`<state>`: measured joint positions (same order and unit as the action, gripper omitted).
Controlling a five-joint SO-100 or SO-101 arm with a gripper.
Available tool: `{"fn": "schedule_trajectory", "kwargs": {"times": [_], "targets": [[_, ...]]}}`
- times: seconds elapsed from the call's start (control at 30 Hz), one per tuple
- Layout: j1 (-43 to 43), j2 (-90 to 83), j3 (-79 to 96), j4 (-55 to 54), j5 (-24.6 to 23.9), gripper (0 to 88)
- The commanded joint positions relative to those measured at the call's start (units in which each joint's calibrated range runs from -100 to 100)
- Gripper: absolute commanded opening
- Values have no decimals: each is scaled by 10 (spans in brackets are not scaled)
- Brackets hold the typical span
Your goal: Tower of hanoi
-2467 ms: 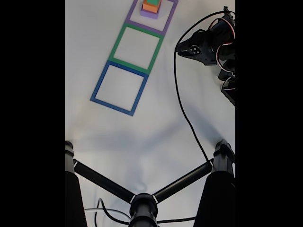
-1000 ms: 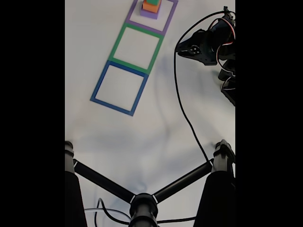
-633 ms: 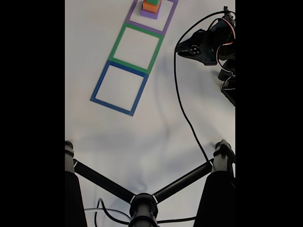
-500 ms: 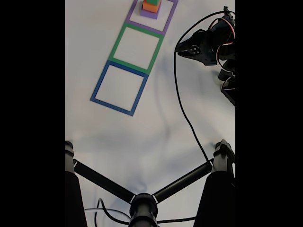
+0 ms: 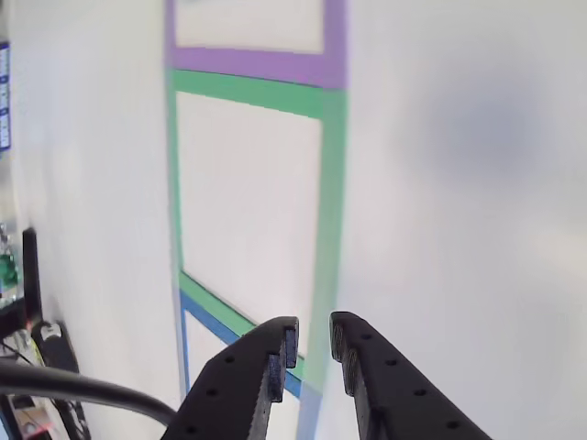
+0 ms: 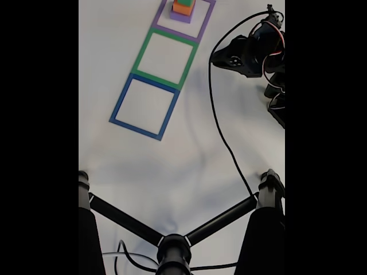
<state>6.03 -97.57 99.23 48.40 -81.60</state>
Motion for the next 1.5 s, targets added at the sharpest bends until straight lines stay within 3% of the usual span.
{"fn": "schedule_trajectory", "kwargs": {"times": [0.0,0.13,0.37,0.53,0.57,0.6,0.63,0.83,0.97,1.0,1.03,1.17,1.27,1.37,1.47], "targets": [[35,89,-58,-58,226,0],[69,153,-116,-86,402,0],[86,246,-283,-76,605,0],[81,282,-381,-78,816,0],[80,291,-403,-79,890,0],[80,299,-423,-78,1004,0],[79,311,-445,-80,1084,0],[77,402,-595,-59,1384,0],[86,424,-700,87,1595,8],[89,435,-744,140,1621,8],[92,444,-787,188,1616,8],[108,437,-870,306,1531,0],[130,409,-863,364,1606,4],[149,387,-840,368,1618,11],[170,371,-813,365,1676,10]]}}
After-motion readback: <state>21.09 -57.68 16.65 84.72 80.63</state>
